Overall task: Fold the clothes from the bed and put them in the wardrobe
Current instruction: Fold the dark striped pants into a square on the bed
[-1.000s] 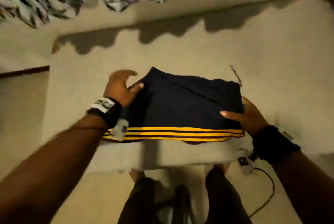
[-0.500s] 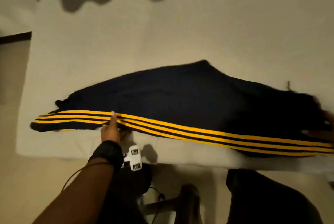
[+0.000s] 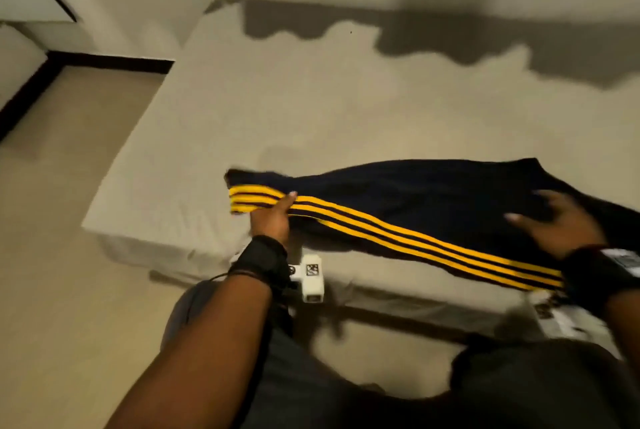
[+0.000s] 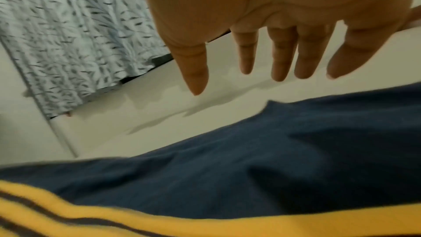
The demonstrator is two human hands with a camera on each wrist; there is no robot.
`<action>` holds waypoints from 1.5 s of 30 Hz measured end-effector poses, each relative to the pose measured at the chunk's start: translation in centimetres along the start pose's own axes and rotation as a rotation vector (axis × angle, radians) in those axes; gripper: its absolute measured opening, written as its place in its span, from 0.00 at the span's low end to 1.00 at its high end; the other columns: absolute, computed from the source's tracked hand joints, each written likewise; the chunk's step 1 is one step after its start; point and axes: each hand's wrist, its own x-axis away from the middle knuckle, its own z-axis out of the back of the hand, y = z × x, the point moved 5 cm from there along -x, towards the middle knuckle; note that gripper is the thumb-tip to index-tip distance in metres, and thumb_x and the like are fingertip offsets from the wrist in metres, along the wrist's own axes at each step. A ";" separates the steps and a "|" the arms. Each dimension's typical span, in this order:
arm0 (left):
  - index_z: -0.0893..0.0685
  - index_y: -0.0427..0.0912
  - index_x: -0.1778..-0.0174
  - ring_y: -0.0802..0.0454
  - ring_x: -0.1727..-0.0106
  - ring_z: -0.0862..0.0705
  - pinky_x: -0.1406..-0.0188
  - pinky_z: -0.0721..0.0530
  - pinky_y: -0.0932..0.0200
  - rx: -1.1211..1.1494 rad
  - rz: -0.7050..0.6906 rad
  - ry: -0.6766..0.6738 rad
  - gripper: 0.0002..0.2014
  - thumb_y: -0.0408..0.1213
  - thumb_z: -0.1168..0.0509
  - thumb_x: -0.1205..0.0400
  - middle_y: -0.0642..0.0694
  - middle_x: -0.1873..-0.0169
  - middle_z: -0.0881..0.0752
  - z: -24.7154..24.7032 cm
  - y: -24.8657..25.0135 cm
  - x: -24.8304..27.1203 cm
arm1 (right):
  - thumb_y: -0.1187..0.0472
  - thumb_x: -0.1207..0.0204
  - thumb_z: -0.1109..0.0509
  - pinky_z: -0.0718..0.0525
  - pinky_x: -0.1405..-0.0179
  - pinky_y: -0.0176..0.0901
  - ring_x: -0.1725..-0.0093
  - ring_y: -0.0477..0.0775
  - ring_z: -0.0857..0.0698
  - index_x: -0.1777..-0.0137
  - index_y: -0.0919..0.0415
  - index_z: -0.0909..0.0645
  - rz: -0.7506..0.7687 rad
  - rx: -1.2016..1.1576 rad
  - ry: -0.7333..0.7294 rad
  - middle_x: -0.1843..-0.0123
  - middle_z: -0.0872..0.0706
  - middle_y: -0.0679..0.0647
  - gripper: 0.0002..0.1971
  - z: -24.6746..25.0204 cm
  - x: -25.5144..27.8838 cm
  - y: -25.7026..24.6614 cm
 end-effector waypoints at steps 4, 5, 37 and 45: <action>0.17 0.43 0.44 0.58 0.51 0.12 0.45 0.14 0.55 -0.417 -0.317 -0.344 0.25 0.44 0.18 0.35 0.48 0.49 0.11 -1.6 -0.2 2.8 | 0.33 0.44 0.20 0.20 0.34 0.48 0.34 0.51 0.18 0.19 0.46 0.31 0.180 -0.120 -0.392 0.32 0.19 0.50 0.51 -10.3 6.0 -11.2; 0.19 0.42 0.37 0.57 0.45 0.12 0.39 0.14 0.56 -0.418 -0.342 -0.511 0.31 0.43 0.18 0.35 0.47 0.43 0.13 -2.2 -0.7 3.5 | 0.34 0.44 0.19 0.19 0.34 0.46 0.33 0.49 0.18 0.18 0.45 0.33 0.259 -0.202 -0.491 0.30 0.20 0.49 0.52 -12.3 7.7 -13.3; 0.15 0.34 0.60 0.58 0.69 0.22 0.67 0.24 0.62 -0.516 -0.433 -0.220 0.20 0.45 0.38 0.10 0.48 0.70 0.17 -3.1 2.5 8.3 | 0.42 0.17 0.35 0.22 0.25 0.67 0.29 0.65 0.19 0.24 0.57 0.23 -0.470 -1.124 -0.158 0.26 0.18 0.58 0.27 -17.7 15.0 -9.7; 0.13 0.50 0.35 0.48 0.48 0.10 0.50 0.16 0.57 -0.884 -0.761 -0.614 0.21 0.57 0.40 0.16 0.46 0.50 0.07 -6.3 -0.4 13.3 | 0.27 0.26 0.35 0.21 0.25 0.61 0.30 0.60 0.15 0.25 0.57 0.20 -0.180 -1.252 -0.369 0.30 0.14 0.61 0.40 -16.6 17.7 -15.9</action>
